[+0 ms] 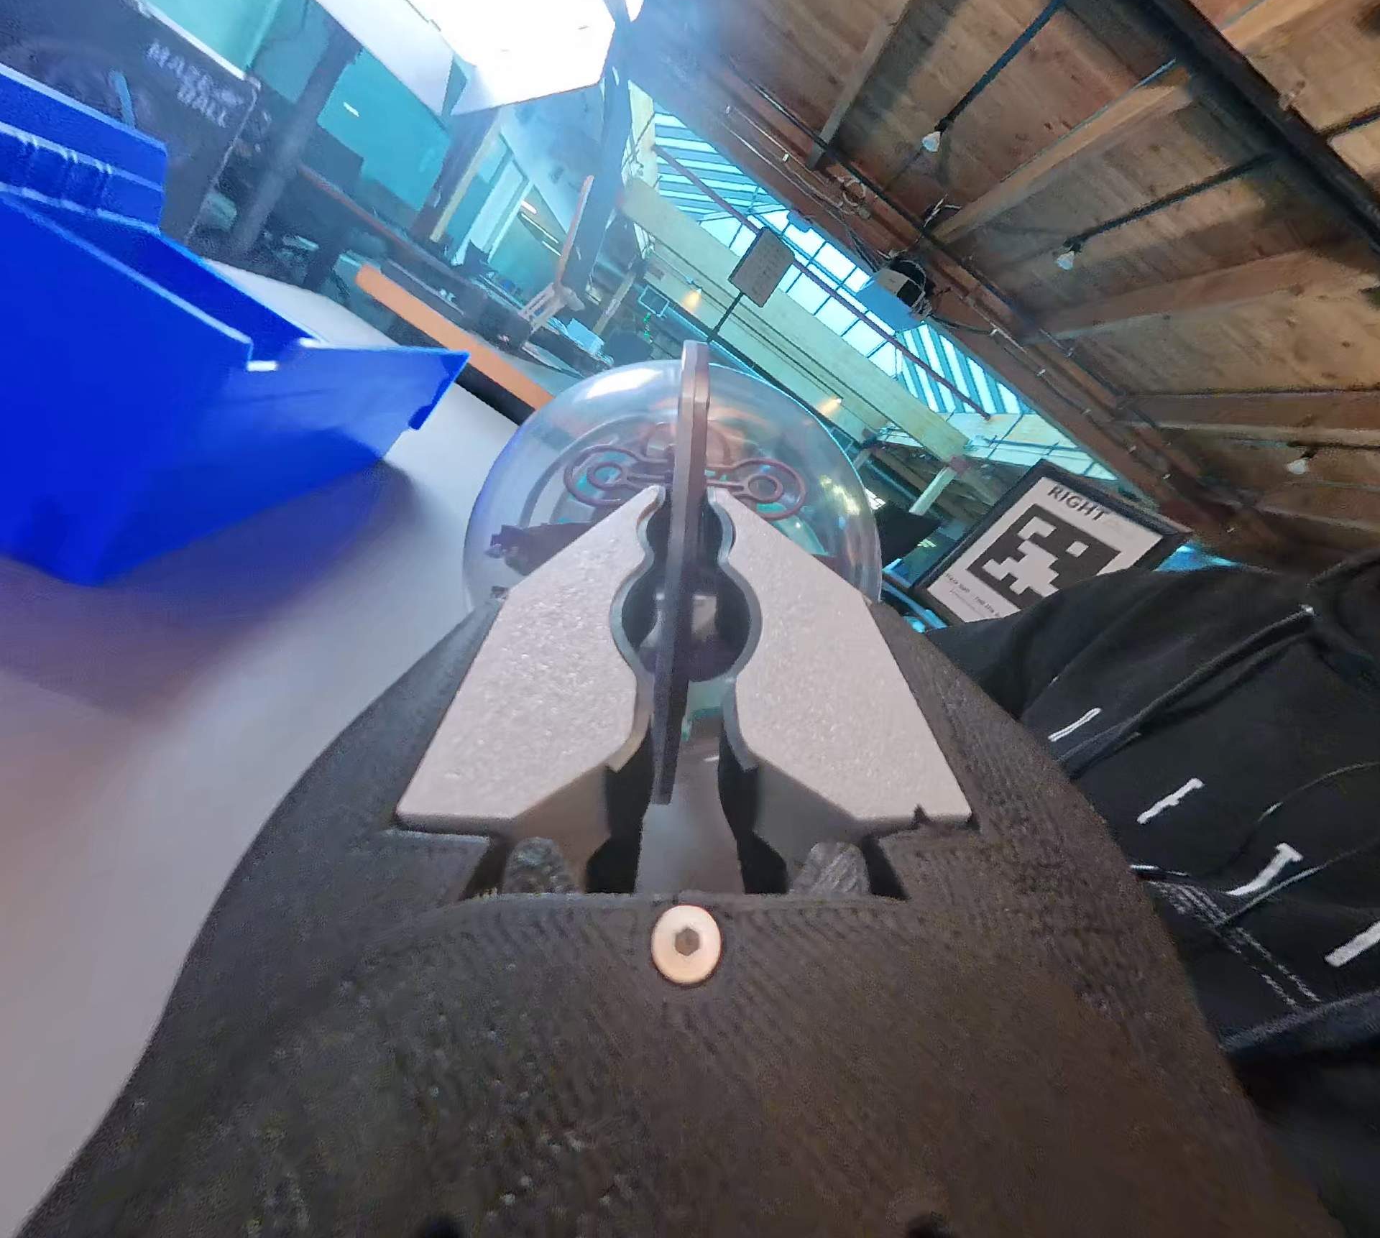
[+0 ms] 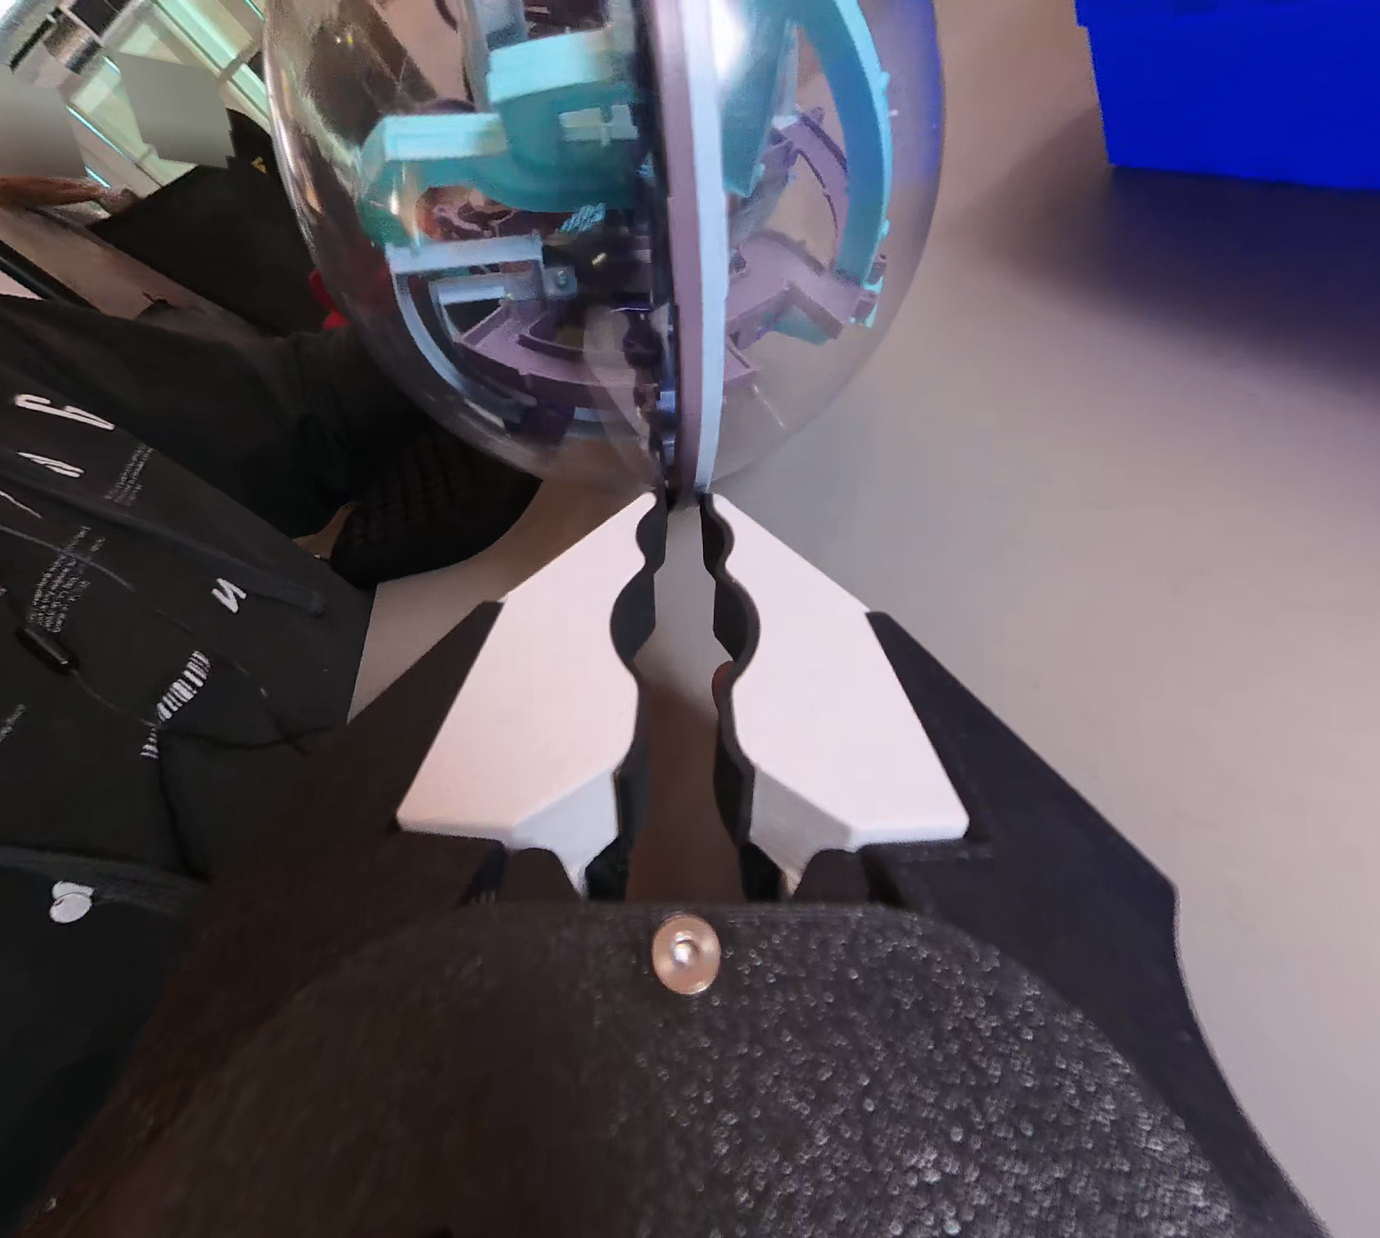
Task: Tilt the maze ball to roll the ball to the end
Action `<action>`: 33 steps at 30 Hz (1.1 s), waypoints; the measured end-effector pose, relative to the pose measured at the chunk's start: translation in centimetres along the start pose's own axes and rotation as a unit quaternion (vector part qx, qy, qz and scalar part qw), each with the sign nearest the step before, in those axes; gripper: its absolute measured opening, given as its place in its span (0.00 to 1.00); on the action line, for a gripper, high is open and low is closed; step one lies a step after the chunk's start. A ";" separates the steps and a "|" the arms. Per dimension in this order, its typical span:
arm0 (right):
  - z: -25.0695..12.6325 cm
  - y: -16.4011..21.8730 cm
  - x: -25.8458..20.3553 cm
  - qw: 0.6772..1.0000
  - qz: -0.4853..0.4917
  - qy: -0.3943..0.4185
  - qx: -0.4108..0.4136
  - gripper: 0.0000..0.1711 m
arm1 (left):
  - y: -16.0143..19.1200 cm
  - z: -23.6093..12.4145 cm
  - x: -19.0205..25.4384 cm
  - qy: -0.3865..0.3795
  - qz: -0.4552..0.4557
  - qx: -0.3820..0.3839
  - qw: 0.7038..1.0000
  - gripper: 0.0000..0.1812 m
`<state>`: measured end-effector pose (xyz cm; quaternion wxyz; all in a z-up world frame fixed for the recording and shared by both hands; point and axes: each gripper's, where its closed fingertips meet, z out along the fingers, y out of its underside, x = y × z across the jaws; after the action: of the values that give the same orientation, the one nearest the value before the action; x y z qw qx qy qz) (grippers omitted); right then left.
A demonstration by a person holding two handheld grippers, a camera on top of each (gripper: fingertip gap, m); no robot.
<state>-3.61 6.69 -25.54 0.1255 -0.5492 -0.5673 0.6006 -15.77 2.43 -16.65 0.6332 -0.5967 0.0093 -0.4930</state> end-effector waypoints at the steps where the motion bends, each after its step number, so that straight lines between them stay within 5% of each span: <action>1: 0.0 -0.1 -0.1 1.000 -0.006 0.002 0.004 0.03 | -0.1 0.1 0.2 -0.003 0.014 0.003 1.000 0.04; 10: -0.4 -1.1 0.4 0.999 -0.008 0.018 0.037 0.04 | -0.5 0.1 0.5 -0.027 0.062 -0.005 0.998 0.03; 19: -0.6 -2.0 -0.4 0.998 0.004 -0.012 0.064 0.13 | -0.9 -0.4 -0.3 -0.023 -0.023 -0.003 0.999 0.03; 22: -0.9 -2.4 -0.3 0.997 0.020 -0.018 0.078 0.04 | -0.8 -0.6 -0.8 -0.020 -0.059 0.007 0.998 0.03; 33: 0.0 -1.4 -0.3 0.997 0.043 -0.025 0.051 0.04 | -1.9 0.6 0.2 -0.040 -0.029 0.009 0.999 0.03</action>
<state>-4.18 6.95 -24.24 0.1133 -0.5508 -0.5147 0.6472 -16.45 3.13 -14.94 0.6237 -0.6103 -0.0373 -0.4870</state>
